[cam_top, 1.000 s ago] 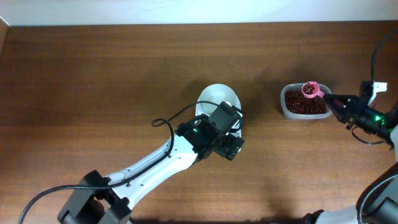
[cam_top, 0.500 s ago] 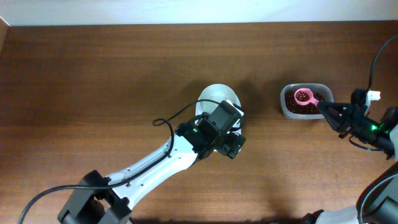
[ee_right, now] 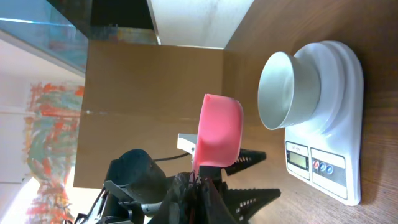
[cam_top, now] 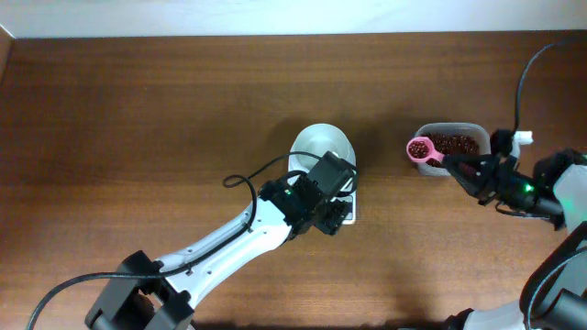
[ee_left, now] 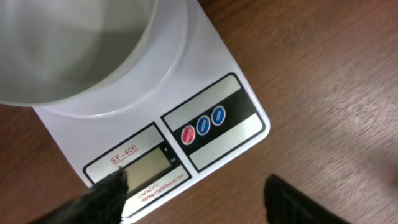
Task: Scoop and weigh 50g on scale
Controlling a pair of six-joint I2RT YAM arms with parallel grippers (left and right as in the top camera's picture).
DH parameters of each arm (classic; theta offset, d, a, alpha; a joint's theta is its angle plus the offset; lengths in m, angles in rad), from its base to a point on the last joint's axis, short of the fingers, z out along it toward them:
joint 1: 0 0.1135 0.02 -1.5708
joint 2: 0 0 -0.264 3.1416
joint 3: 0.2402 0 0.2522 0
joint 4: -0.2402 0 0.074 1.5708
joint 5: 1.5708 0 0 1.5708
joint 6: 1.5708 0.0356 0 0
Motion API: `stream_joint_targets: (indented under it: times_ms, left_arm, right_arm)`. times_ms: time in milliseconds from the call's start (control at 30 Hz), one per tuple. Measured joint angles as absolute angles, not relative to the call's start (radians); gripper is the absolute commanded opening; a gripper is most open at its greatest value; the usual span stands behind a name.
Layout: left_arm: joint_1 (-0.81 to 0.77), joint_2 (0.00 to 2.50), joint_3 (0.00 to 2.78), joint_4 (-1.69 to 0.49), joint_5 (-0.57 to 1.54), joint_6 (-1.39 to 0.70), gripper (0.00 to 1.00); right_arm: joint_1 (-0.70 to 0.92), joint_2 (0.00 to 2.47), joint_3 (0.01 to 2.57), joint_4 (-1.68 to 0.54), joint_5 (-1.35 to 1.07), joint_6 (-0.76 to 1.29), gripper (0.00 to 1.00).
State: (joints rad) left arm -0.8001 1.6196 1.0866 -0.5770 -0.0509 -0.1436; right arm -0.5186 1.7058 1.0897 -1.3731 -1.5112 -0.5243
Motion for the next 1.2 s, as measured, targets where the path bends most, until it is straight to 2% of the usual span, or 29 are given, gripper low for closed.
stream_joint_targets:
  times_ms: [167, 200, 600, 1200]
  left_arm:
    - [-0.801, 1.62, 1.087, -0.588, -0.032, -0.159, 0.04]
    - [-0.805, 1.62, 1.087, -0.588, -0.021, -0.165, 0.0]
    - [-0.849, 1.749, 1.087, -0.577, 0.001, -0.176, 0.0]
    - [-0.849, 1.822, 1.087, -0.452, -0.139, -0.176, 0.0]
  right_arm:
    - [-0.516, 1.706, 1.09, -1.373, -1.513, -0.527, 0.04]
    - [-0.516, 1.706, 1.09, -1.373, -1.513, -0.527, 0.04]
    - [-0.516, 1.706, 1.09, -1.373, -1.513, -0.527, 0.04]
    - [-0.516, 1.706, 1.09, -1.373, -1.513, -0.527, 0.04]
